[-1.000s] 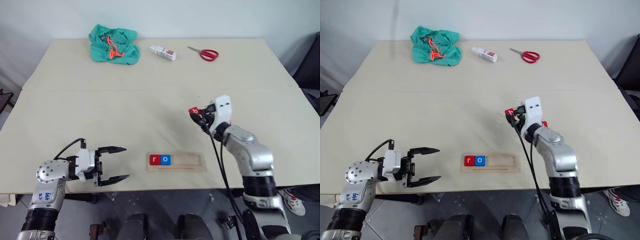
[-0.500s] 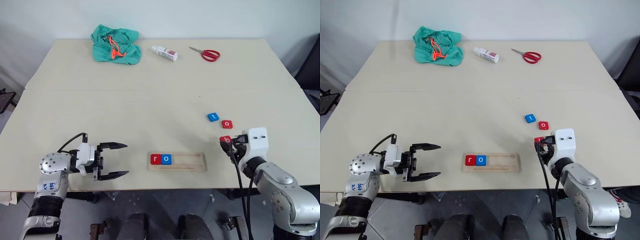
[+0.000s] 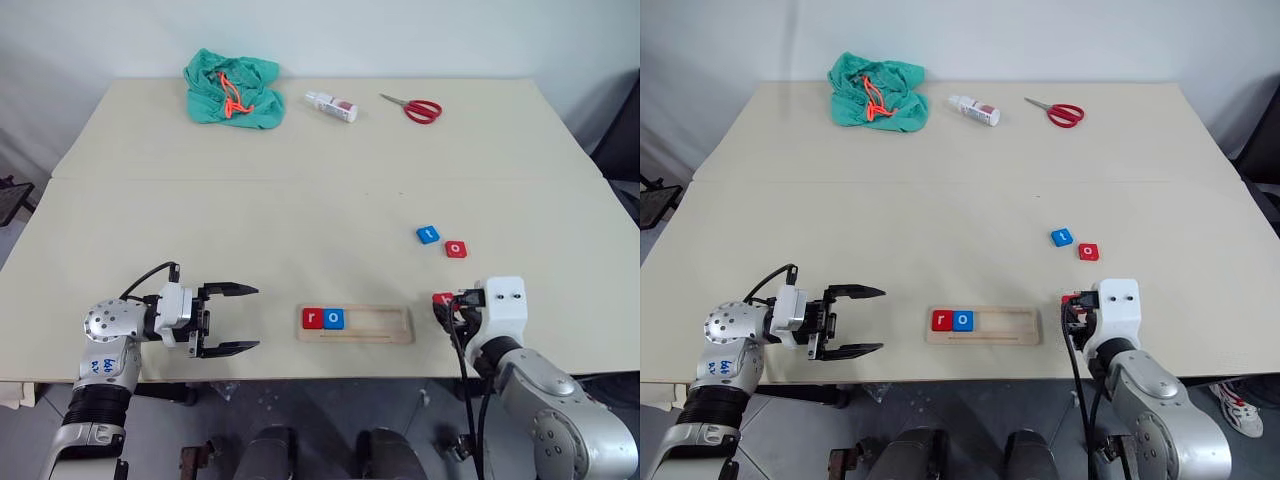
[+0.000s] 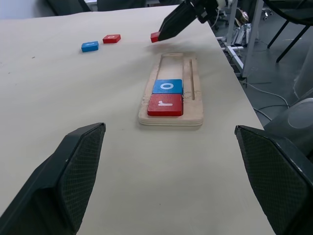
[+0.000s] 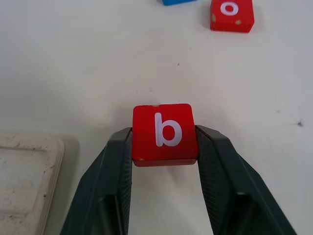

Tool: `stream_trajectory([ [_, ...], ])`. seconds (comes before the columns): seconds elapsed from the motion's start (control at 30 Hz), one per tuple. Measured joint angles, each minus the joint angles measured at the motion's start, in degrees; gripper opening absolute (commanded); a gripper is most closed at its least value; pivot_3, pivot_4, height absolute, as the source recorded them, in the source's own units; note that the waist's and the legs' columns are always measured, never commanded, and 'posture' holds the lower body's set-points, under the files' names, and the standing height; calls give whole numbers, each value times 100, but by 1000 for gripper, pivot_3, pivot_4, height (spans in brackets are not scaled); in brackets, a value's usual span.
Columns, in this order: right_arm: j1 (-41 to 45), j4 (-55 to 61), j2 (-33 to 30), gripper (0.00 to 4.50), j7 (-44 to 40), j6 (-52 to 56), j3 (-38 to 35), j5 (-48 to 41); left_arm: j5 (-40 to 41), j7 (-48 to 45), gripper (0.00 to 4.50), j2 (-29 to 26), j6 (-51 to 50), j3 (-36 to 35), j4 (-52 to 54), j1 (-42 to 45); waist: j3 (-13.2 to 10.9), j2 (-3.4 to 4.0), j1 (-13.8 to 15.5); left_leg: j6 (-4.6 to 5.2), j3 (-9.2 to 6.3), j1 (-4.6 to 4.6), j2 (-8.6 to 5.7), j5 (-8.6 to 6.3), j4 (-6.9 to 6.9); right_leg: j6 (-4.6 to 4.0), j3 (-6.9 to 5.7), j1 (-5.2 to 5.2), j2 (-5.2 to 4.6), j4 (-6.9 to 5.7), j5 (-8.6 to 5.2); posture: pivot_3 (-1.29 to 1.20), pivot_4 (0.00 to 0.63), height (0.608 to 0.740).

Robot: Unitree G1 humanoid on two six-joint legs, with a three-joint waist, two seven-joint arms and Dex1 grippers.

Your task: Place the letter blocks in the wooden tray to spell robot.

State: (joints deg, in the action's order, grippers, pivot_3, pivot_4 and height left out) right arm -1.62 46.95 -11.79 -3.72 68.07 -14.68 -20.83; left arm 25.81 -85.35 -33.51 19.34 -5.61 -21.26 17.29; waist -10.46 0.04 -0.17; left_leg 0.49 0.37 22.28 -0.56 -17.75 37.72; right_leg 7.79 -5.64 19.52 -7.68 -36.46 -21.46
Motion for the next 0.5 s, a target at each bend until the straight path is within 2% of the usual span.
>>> stream_trajectory([
  [0.13,32,-1,-1,4321,-23,1,-153,-18,0,4,4500,0,0,0,0,0,0,0,4,0,0,0,-1,0,1,0,2,0,0,0,0,0,150,740],
  [0.17,49,-1,-45,4450,-96,-30,-177,-52,-1,7,4500,2,0,1,0,2,0,0,1,0,0,0,0,0,0,0,2,0,0,0,0,0,150,740],
  [0.3,94,-25,-648,4450,-766,-276,-216,-329,-3,20,4500,46,0,7,0,48,0,0,6,1,1,0,-2,0,1,0,2,-2,0,2,0,0,150,740],
  [0.5,97,-912,-2134,4450,-2402,-1311,-449,-581,-15,25,4500,97,0,21,-1,119,0,-2,10,4,6,-1,3,-1,2,0,-1,-5,4,8,0,0,150,740],
])
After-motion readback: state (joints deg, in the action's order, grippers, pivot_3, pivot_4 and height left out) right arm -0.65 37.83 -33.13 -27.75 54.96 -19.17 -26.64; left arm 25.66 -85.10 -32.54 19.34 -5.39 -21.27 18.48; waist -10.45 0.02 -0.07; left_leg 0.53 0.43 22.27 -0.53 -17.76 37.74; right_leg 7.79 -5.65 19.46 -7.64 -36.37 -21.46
